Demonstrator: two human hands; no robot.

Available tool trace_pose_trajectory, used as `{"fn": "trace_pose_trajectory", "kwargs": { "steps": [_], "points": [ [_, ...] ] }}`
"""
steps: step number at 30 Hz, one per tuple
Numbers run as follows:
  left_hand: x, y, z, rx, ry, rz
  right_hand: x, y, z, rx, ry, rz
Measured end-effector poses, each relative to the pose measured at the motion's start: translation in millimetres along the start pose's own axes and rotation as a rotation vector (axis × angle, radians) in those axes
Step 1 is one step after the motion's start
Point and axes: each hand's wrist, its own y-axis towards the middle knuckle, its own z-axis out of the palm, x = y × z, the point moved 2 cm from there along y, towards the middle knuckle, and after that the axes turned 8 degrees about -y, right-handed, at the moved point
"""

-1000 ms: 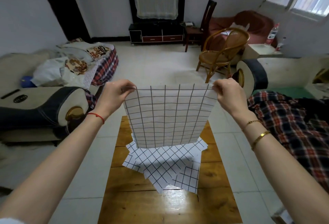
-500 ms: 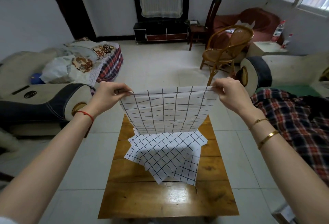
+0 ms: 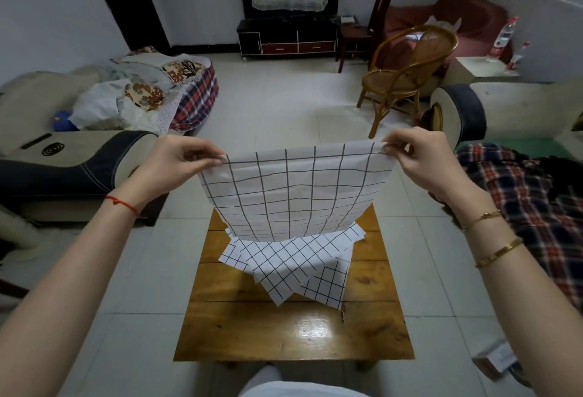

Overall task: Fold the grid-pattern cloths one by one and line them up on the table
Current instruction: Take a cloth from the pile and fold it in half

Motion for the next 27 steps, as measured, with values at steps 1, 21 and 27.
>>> {"fn": "trace_pose_trajectory", "kwargs": {
  "steps": [1, 21, 27],
  "points": [
    [-0.7, 0.4, -0.5, -0.003, -0.016, -0.002, -0.4, -0.2, 0.4, 0.000, 0.006, 0.000],
    [154.8, 79.3, 59.2, 0.053, -0.061, -0.193, -41.8, 62.4, 148.7, 0.209, -0.065, 0.326],
    [227.6, 105.0, 95.4, 0.056, -0.138, -0.309, -70.0, 83.2, 226.2, 0.279, -0.088, 0.482]
  ]
}}
